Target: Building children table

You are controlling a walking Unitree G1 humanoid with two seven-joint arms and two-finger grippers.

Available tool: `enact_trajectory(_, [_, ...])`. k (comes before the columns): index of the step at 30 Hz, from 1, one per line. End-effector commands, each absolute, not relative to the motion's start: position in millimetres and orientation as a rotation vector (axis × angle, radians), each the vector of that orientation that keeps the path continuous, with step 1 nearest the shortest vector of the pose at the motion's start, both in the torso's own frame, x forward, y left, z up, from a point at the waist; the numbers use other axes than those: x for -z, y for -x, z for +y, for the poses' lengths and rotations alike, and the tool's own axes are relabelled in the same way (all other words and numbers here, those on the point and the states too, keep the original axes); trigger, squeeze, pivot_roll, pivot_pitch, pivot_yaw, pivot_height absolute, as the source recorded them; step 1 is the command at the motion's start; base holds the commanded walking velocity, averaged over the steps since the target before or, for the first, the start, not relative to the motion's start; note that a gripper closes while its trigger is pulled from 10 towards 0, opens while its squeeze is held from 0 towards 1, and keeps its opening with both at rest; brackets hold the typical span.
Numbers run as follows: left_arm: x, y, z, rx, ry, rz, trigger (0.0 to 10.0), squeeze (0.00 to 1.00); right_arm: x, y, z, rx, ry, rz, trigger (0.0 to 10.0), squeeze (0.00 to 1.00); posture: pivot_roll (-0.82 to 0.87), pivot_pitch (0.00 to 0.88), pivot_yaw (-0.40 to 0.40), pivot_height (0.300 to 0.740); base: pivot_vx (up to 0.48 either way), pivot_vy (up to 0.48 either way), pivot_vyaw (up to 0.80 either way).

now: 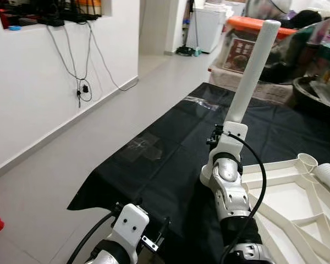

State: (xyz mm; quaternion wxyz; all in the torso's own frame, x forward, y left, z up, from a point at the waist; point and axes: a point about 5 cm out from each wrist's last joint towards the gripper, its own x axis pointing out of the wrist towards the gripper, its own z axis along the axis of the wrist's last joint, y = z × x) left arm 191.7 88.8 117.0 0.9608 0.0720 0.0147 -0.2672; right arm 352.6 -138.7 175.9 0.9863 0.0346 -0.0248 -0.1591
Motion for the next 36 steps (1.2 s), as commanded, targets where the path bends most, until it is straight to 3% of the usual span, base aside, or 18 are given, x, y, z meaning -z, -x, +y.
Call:
enact_trajectory(1, [-111,-191,89,0.548,-0.14,0.054,10.0,0.0,-172,-345,-112,0.286,-0.142,-0.017,0.0,0.0,0.23,0.0,-0.131,0.74,0.0,0.0,0.0])
enact_trajectory(2, [-111,-191,89,0.549,-0.14,0.055,10.0,0.0,-170,-343,-110,0.265,-0.142,-0.013,10.0,0.0,0.23,0.0,-0.129,0.74,0.0,0.0,0.0])
enact_trajectory(3, [-111,-191,89,0.55,-0.141,0.056,10.0,0.0,-169,-343,-107,0.226,-0.149,-0.02,10.0,1.0,0.23,0.0,-0.129,0.74,0.0,0.0,0.0])
enact_trajectory(11, [-111,-191,90,0.551,-0.144,0.056,10.0,0.0,-171,-338,-101,0.199,-0.127,-0.044,10.0,1.0,0.23,0.0,-0.127,0.74,0.0,0.0,0.0])
enact_trajectory(12, [-111,-191,90,0.55,-0.144,0.056,10.0,0.0,-171,-337,-99,0.185,-0.132,-0.04,10.0,0.0,0.23,0.0,-0.124,0.74,0.0,0.0,0.0])
enact_trajectory(21, [-111,-192,90,0.549,-0.142,0.055,10.0,0.0,-164,-324,-105,0.125,-0.128,0.011,10.0,0.0,0.22,0.0,-0.125,0.74,0.0,0.0,0.0])
enact_trajectory(36, [-112,-194,91,0.548,-0.138,0.052,10.0,0.0,-145,-287,-154,-0.028,-0.041,0.099,10.0,0.0,0.2,0.0,-0.115,0.74,0.0,0.0,0.0])
